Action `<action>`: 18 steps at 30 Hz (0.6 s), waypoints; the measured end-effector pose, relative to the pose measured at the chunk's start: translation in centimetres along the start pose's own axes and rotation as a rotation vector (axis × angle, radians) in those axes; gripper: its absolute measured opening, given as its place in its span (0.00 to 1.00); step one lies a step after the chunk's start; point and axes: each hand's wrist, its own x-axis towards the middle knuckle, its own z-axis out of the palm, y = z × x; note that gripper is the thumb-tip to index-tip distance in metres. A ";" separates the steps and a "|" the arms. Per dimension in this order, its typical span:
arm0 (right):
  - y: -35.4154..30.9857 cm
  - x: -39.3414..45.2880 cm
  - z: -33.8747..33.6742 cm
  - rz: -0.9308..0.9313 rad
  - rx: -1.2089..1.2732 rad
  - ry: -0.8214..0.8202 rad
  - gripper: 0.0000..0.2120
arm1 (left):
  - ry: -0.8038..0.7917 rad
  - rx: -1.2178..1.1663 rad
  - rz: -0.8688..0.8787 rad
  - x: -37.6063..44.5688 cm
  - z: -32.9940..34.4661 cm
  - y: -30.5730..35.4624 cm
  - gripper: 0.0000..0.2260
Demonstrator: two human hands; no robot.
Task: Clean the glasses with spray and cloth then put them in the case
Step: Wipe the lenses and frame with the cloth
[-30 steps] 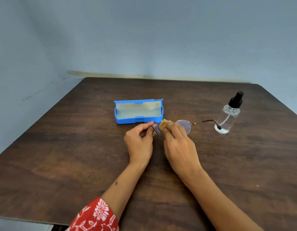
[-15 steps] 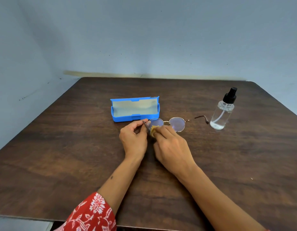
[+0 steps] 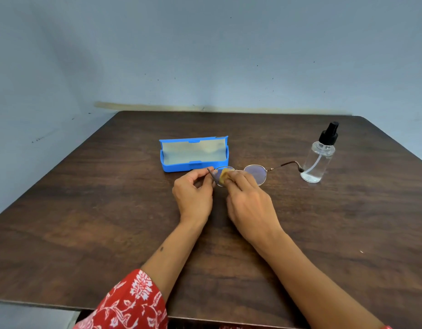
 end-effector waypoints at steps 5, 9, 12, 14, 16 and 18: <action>-0.2 -0.2 0.2 -0.084 -0.003 0.023 0.14 | 0.008 0.072 0.045 -0.2 -0.1 0.3 0.05; 0.2 0.4 0.1 0.036 -0.040 0.020 0.18 | -0.007 0.079 0.044 -0.3 -0.1 0.6 0.06; -0.3 -0.3 0.3 -0.033 -0.053 0.033 0.13 | 0.004 0.113 0.076 -0.4 -0.2 0.6 0.06; -0.5 -0.3 0.4 -0.040 -0.051 0.013 0.15 | 0.006 0.126 0.092 -0.4 -0.3 0.6 0.06; -0.4 0.1 0.3 -0.006 -0.076 0.012 0.12 | -0.003 0.118 0.081 -0.4 -0.2 0.6 0.07; -0.1 0.7 0.3 0.060 -0.052 0.011 0.17 | -0.011 0.101 0.070 -0.4 -0.1 0.6 0.07</action>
